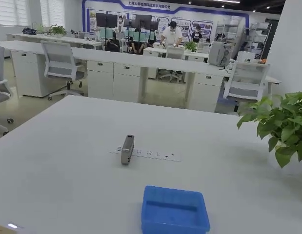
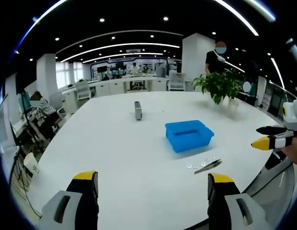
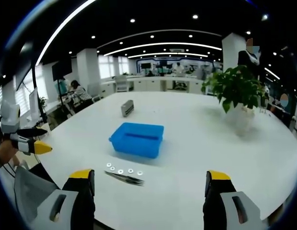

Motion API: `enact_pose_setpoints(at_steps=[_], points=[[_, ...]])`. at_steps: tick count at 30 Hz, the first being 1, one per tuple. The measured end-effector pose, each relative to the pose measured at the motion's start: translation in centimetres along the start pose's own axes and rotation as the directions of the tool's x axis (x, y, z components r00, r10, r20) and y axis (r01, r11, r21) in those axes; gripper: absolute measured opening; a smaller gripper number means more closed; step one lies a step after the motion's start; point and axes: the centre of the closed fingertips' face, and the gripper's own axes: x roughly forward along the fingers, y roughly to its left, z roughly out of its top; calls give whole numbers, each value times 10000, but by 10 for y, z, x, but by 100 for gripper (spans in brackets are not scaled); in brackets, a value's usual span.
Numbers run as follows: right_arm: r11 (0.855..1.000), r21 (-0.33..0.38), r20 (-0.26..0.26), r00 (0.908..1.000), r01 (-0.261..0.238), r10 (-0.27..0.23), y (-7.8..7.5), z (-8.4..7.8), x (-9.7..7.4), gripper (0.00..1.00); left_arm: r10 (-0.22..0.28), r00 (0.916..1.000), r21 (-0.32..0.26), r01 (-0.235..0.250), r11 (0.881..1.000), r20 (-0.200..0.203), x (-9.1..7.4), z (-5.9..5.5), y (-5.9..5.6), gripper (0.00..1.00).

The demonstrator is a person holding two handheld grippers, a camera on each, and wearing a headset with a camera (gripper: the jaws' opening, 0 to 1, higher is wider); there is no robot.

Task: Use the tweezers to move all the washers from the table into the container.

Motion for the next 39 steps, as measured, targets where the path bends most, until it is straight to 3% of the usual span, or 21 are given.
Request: enact_pose_setpoints(at_steps=[12,20,31,35,39], points=[[10000,47,10,10000,34,-34,-2,-1,-2,95,-17,10000,-90,17,10000,-34,-2,0,2,96],[10000,62,124,9999,19,-20,-3,2,-2,95,-48,10000,178,49,9998,-32,-2,3,1,95],[9998,-132,-140,9998,-154,152,1,-2,5,94,-592,9982,531,595,9968,-69,8,4,-13,92],[9995,-226,-262,9995,-199,193,2,-2,9,93,-841,9964,918,849,9922,-117,14,8,-19,90],[9996,-175,-318,9993,-214,208,2,-2,12,92,-1086,9935,1030,1117,9884,-351,21,7,-21,88]])
